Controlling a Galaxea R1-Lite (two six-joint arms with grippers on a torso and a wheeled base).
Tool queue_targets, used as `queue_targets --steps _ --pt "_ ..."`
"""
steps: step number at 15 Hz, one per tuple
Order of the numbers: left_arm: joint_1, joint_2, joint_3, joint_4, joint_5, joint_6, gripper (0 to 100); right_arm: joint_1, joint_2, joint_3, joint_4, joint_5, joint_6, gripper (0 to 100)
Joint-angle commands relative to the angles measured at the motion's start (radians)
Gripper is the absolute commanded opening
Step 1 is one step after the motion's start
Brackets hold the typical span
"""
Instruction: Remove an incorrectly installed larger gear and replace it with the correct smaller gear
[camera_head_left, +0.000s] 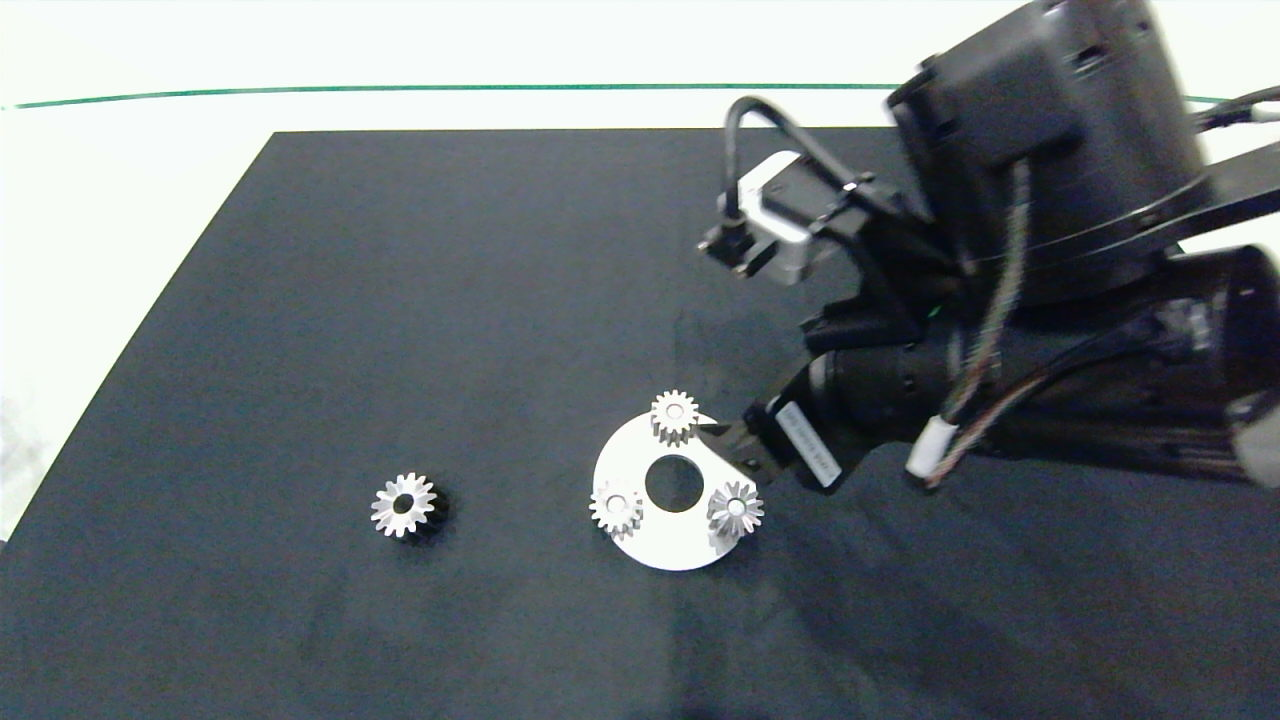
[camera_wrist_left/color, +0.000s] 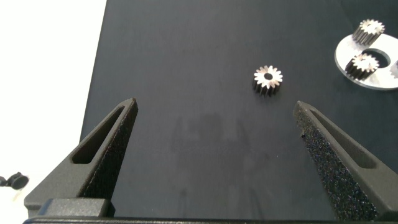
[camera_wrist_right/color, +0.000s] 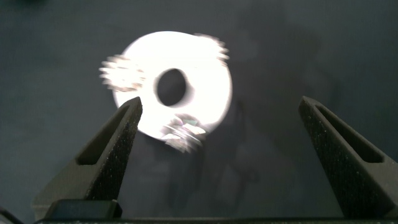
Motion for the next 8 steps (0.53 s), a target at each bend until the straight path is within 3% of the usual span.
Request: queue_targets --steps 1,6,8 --pt "0.000 -0.002 0.012 0.001 0.004 -0.001 100 -0.138 -0.227 0.077 0.002 -0.010 0.003 100" --pt "0.037 -0.011 0.061 0.001 0.007 -0.006 100 -0.472 -0.519 0.127 -0.001 -0.024 -0.003 100" --pt "0.043 -0.011 0.063 0.001 0.007 -0.024 100 -0.630 -0.657 0.167 -0.003 -0.022 0.000 100"
